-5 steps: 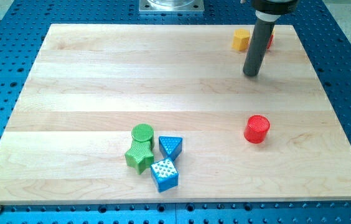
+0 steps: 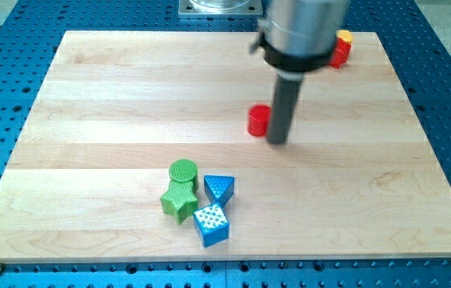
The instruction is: Push the red circle into the red star and hexagon
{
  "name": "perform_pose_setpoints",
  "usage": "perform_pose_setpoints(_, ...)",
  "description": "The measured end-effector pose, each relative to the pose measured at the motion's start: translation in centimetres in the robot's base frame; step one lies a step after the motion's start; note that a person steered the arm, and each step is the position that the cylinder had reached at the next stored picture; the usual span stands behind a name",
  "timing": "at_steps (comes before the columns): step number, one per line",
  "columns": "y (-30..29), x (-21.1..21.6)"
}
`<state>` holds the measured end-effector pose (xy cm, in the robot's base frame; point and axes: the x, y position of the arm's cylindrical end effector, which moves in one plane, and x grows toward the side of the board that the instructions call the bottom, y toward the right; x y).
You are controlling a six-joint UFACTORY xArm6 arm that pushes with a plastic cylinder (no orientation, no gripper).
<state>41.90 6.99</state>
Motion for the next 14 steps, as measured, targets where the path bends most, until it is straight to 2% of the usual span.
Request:
perform_pose_setpoints(1, -1.9, -4.6)
perform_pose_setpoints(2, -3.1, 0.1)
perform_pose_setpoints(3, -9.1, -1.4)
perform_pose_setpoints(4, -3.6, -7.9)
perform_pose_setpoints(5, -2.2, -9.4)
perform_pose_setpoints(6, -6.6, -7.0)
perform_pose_setpoints(7, -4.5, -3.9)
perform_pose_setpoints(9, -0.7, -9.2)
perform_pose_setpoints(11, -4.1, -3.8)
perform_pose_setpoints(12, -1.5, -2.9)
perform_pose_setpoints(13, 3.7, -8.4)
perform_pose_setpoints(14, 3.7, -6.8)
